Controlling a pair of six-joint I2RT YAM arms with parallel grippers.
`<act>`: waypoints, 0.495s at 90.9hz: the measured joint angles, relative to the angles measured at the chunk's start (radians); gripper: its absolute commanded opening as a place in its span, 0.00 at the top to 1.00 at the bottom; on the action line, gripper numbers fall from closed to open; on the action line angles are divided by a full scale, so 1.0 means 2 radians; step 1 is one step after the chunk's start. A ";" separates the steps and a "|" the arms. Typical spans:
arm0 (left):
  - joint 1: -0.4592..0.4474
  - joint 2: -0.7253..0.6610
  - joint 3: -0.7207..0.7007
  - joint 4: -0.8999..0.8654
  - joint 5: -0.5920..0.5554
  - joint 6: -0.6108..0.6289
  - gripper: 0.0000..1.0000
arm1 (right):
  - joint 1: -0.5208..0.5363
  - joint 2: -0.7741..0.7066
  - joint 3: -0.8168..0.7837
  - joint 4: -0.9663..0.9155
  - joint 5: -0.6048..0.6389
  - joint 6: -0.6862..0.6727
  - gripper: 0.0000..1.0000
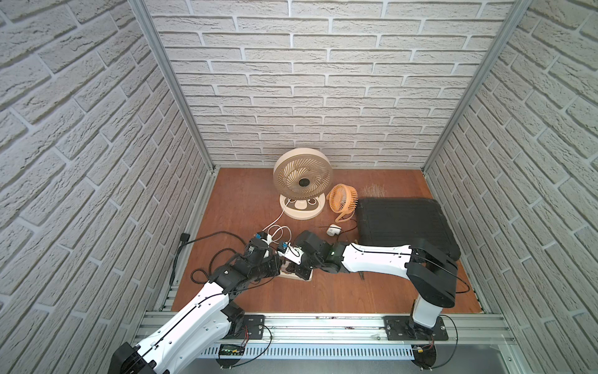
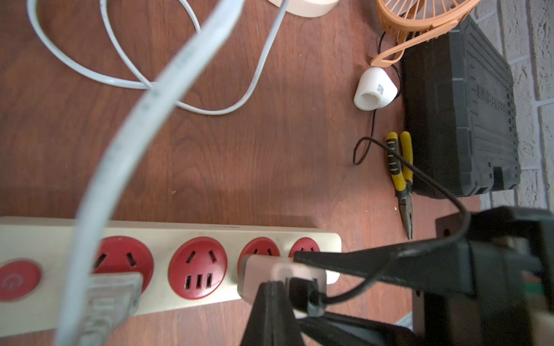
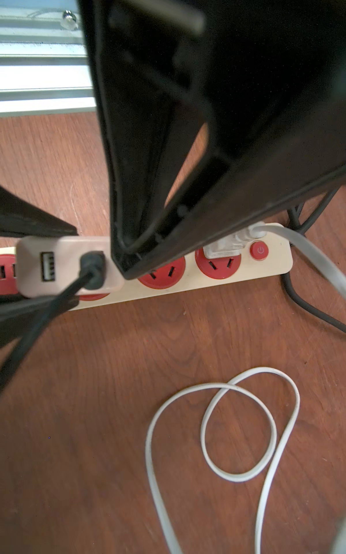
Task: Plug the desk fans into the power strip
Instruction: Insert the plug into the socket.
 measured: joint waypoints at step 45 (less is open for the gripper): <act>0.002 -0.051 -0.027 -0.016 0.019 -0.024 1.00 | 0.024 -0.001 -0.011 0.020 0.049 -0.020 0.97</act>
